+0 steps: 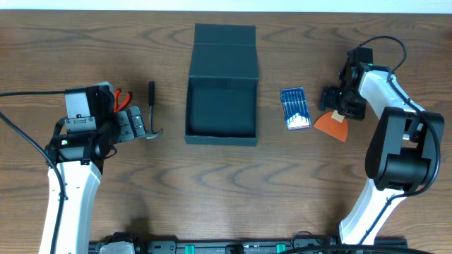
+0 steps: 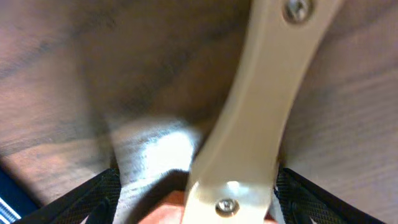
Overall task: Pack container
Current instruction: 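Close the right gripper on the scraper handle and lift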
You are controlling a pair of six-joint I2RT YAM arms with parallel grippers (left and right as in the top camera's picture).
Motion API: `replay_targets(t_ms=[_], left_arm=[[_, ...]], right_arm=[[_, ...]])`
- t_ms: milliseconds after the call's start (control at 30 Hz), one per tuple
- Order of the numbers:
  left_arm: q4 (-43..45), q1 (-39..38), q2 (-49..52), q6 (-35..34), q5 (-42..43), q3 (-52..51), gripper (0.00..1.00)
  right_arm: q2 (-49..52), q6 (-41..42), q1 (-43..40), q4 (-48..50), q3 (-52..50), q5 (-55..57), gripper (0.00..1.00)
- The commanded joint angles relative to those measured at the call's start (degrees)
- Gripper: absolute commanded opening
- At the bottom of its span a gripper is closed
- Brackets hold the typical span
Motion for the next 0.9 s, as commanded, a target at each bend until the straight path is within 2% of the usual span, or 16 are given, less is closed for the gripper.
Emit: replay_targets(t_ms=[0, 133, 400, 667, 867], left_arm=[[-0.02, 0.33, 0.33, 0.96, -0.63, 1.05, 0.99], [-0.02, 0.33, 0.33, 0.94, -0.63, 1.05, 0.98], [-0.02, 0.33, 0.33, 0.96, -0.63, 1.05, 0.98], [-0.02, 0.33, 0.33, 0.96, -0.63, 1.05, 0.98], [-0.02, 0.33, 0.33, 0.96, -0.63, 1.05, 0.98]], right_arm=[[3.21, 6.03, -0.68, -2.05, -1.31, 4.52, 0.8], [3.21, 8.81, -1.44, -3.69, -1.31, 4.5, 0.8], [3.21, 8.28, -2.62, -2.14, -1.31, 4.48, 0.85], [3.21, 6.8, -2.6, 1.03, -1.31, 4.44, 0.85], [3.21, 6.8, -2.6, 0.15, -1.33, 4.42, 0.69]])
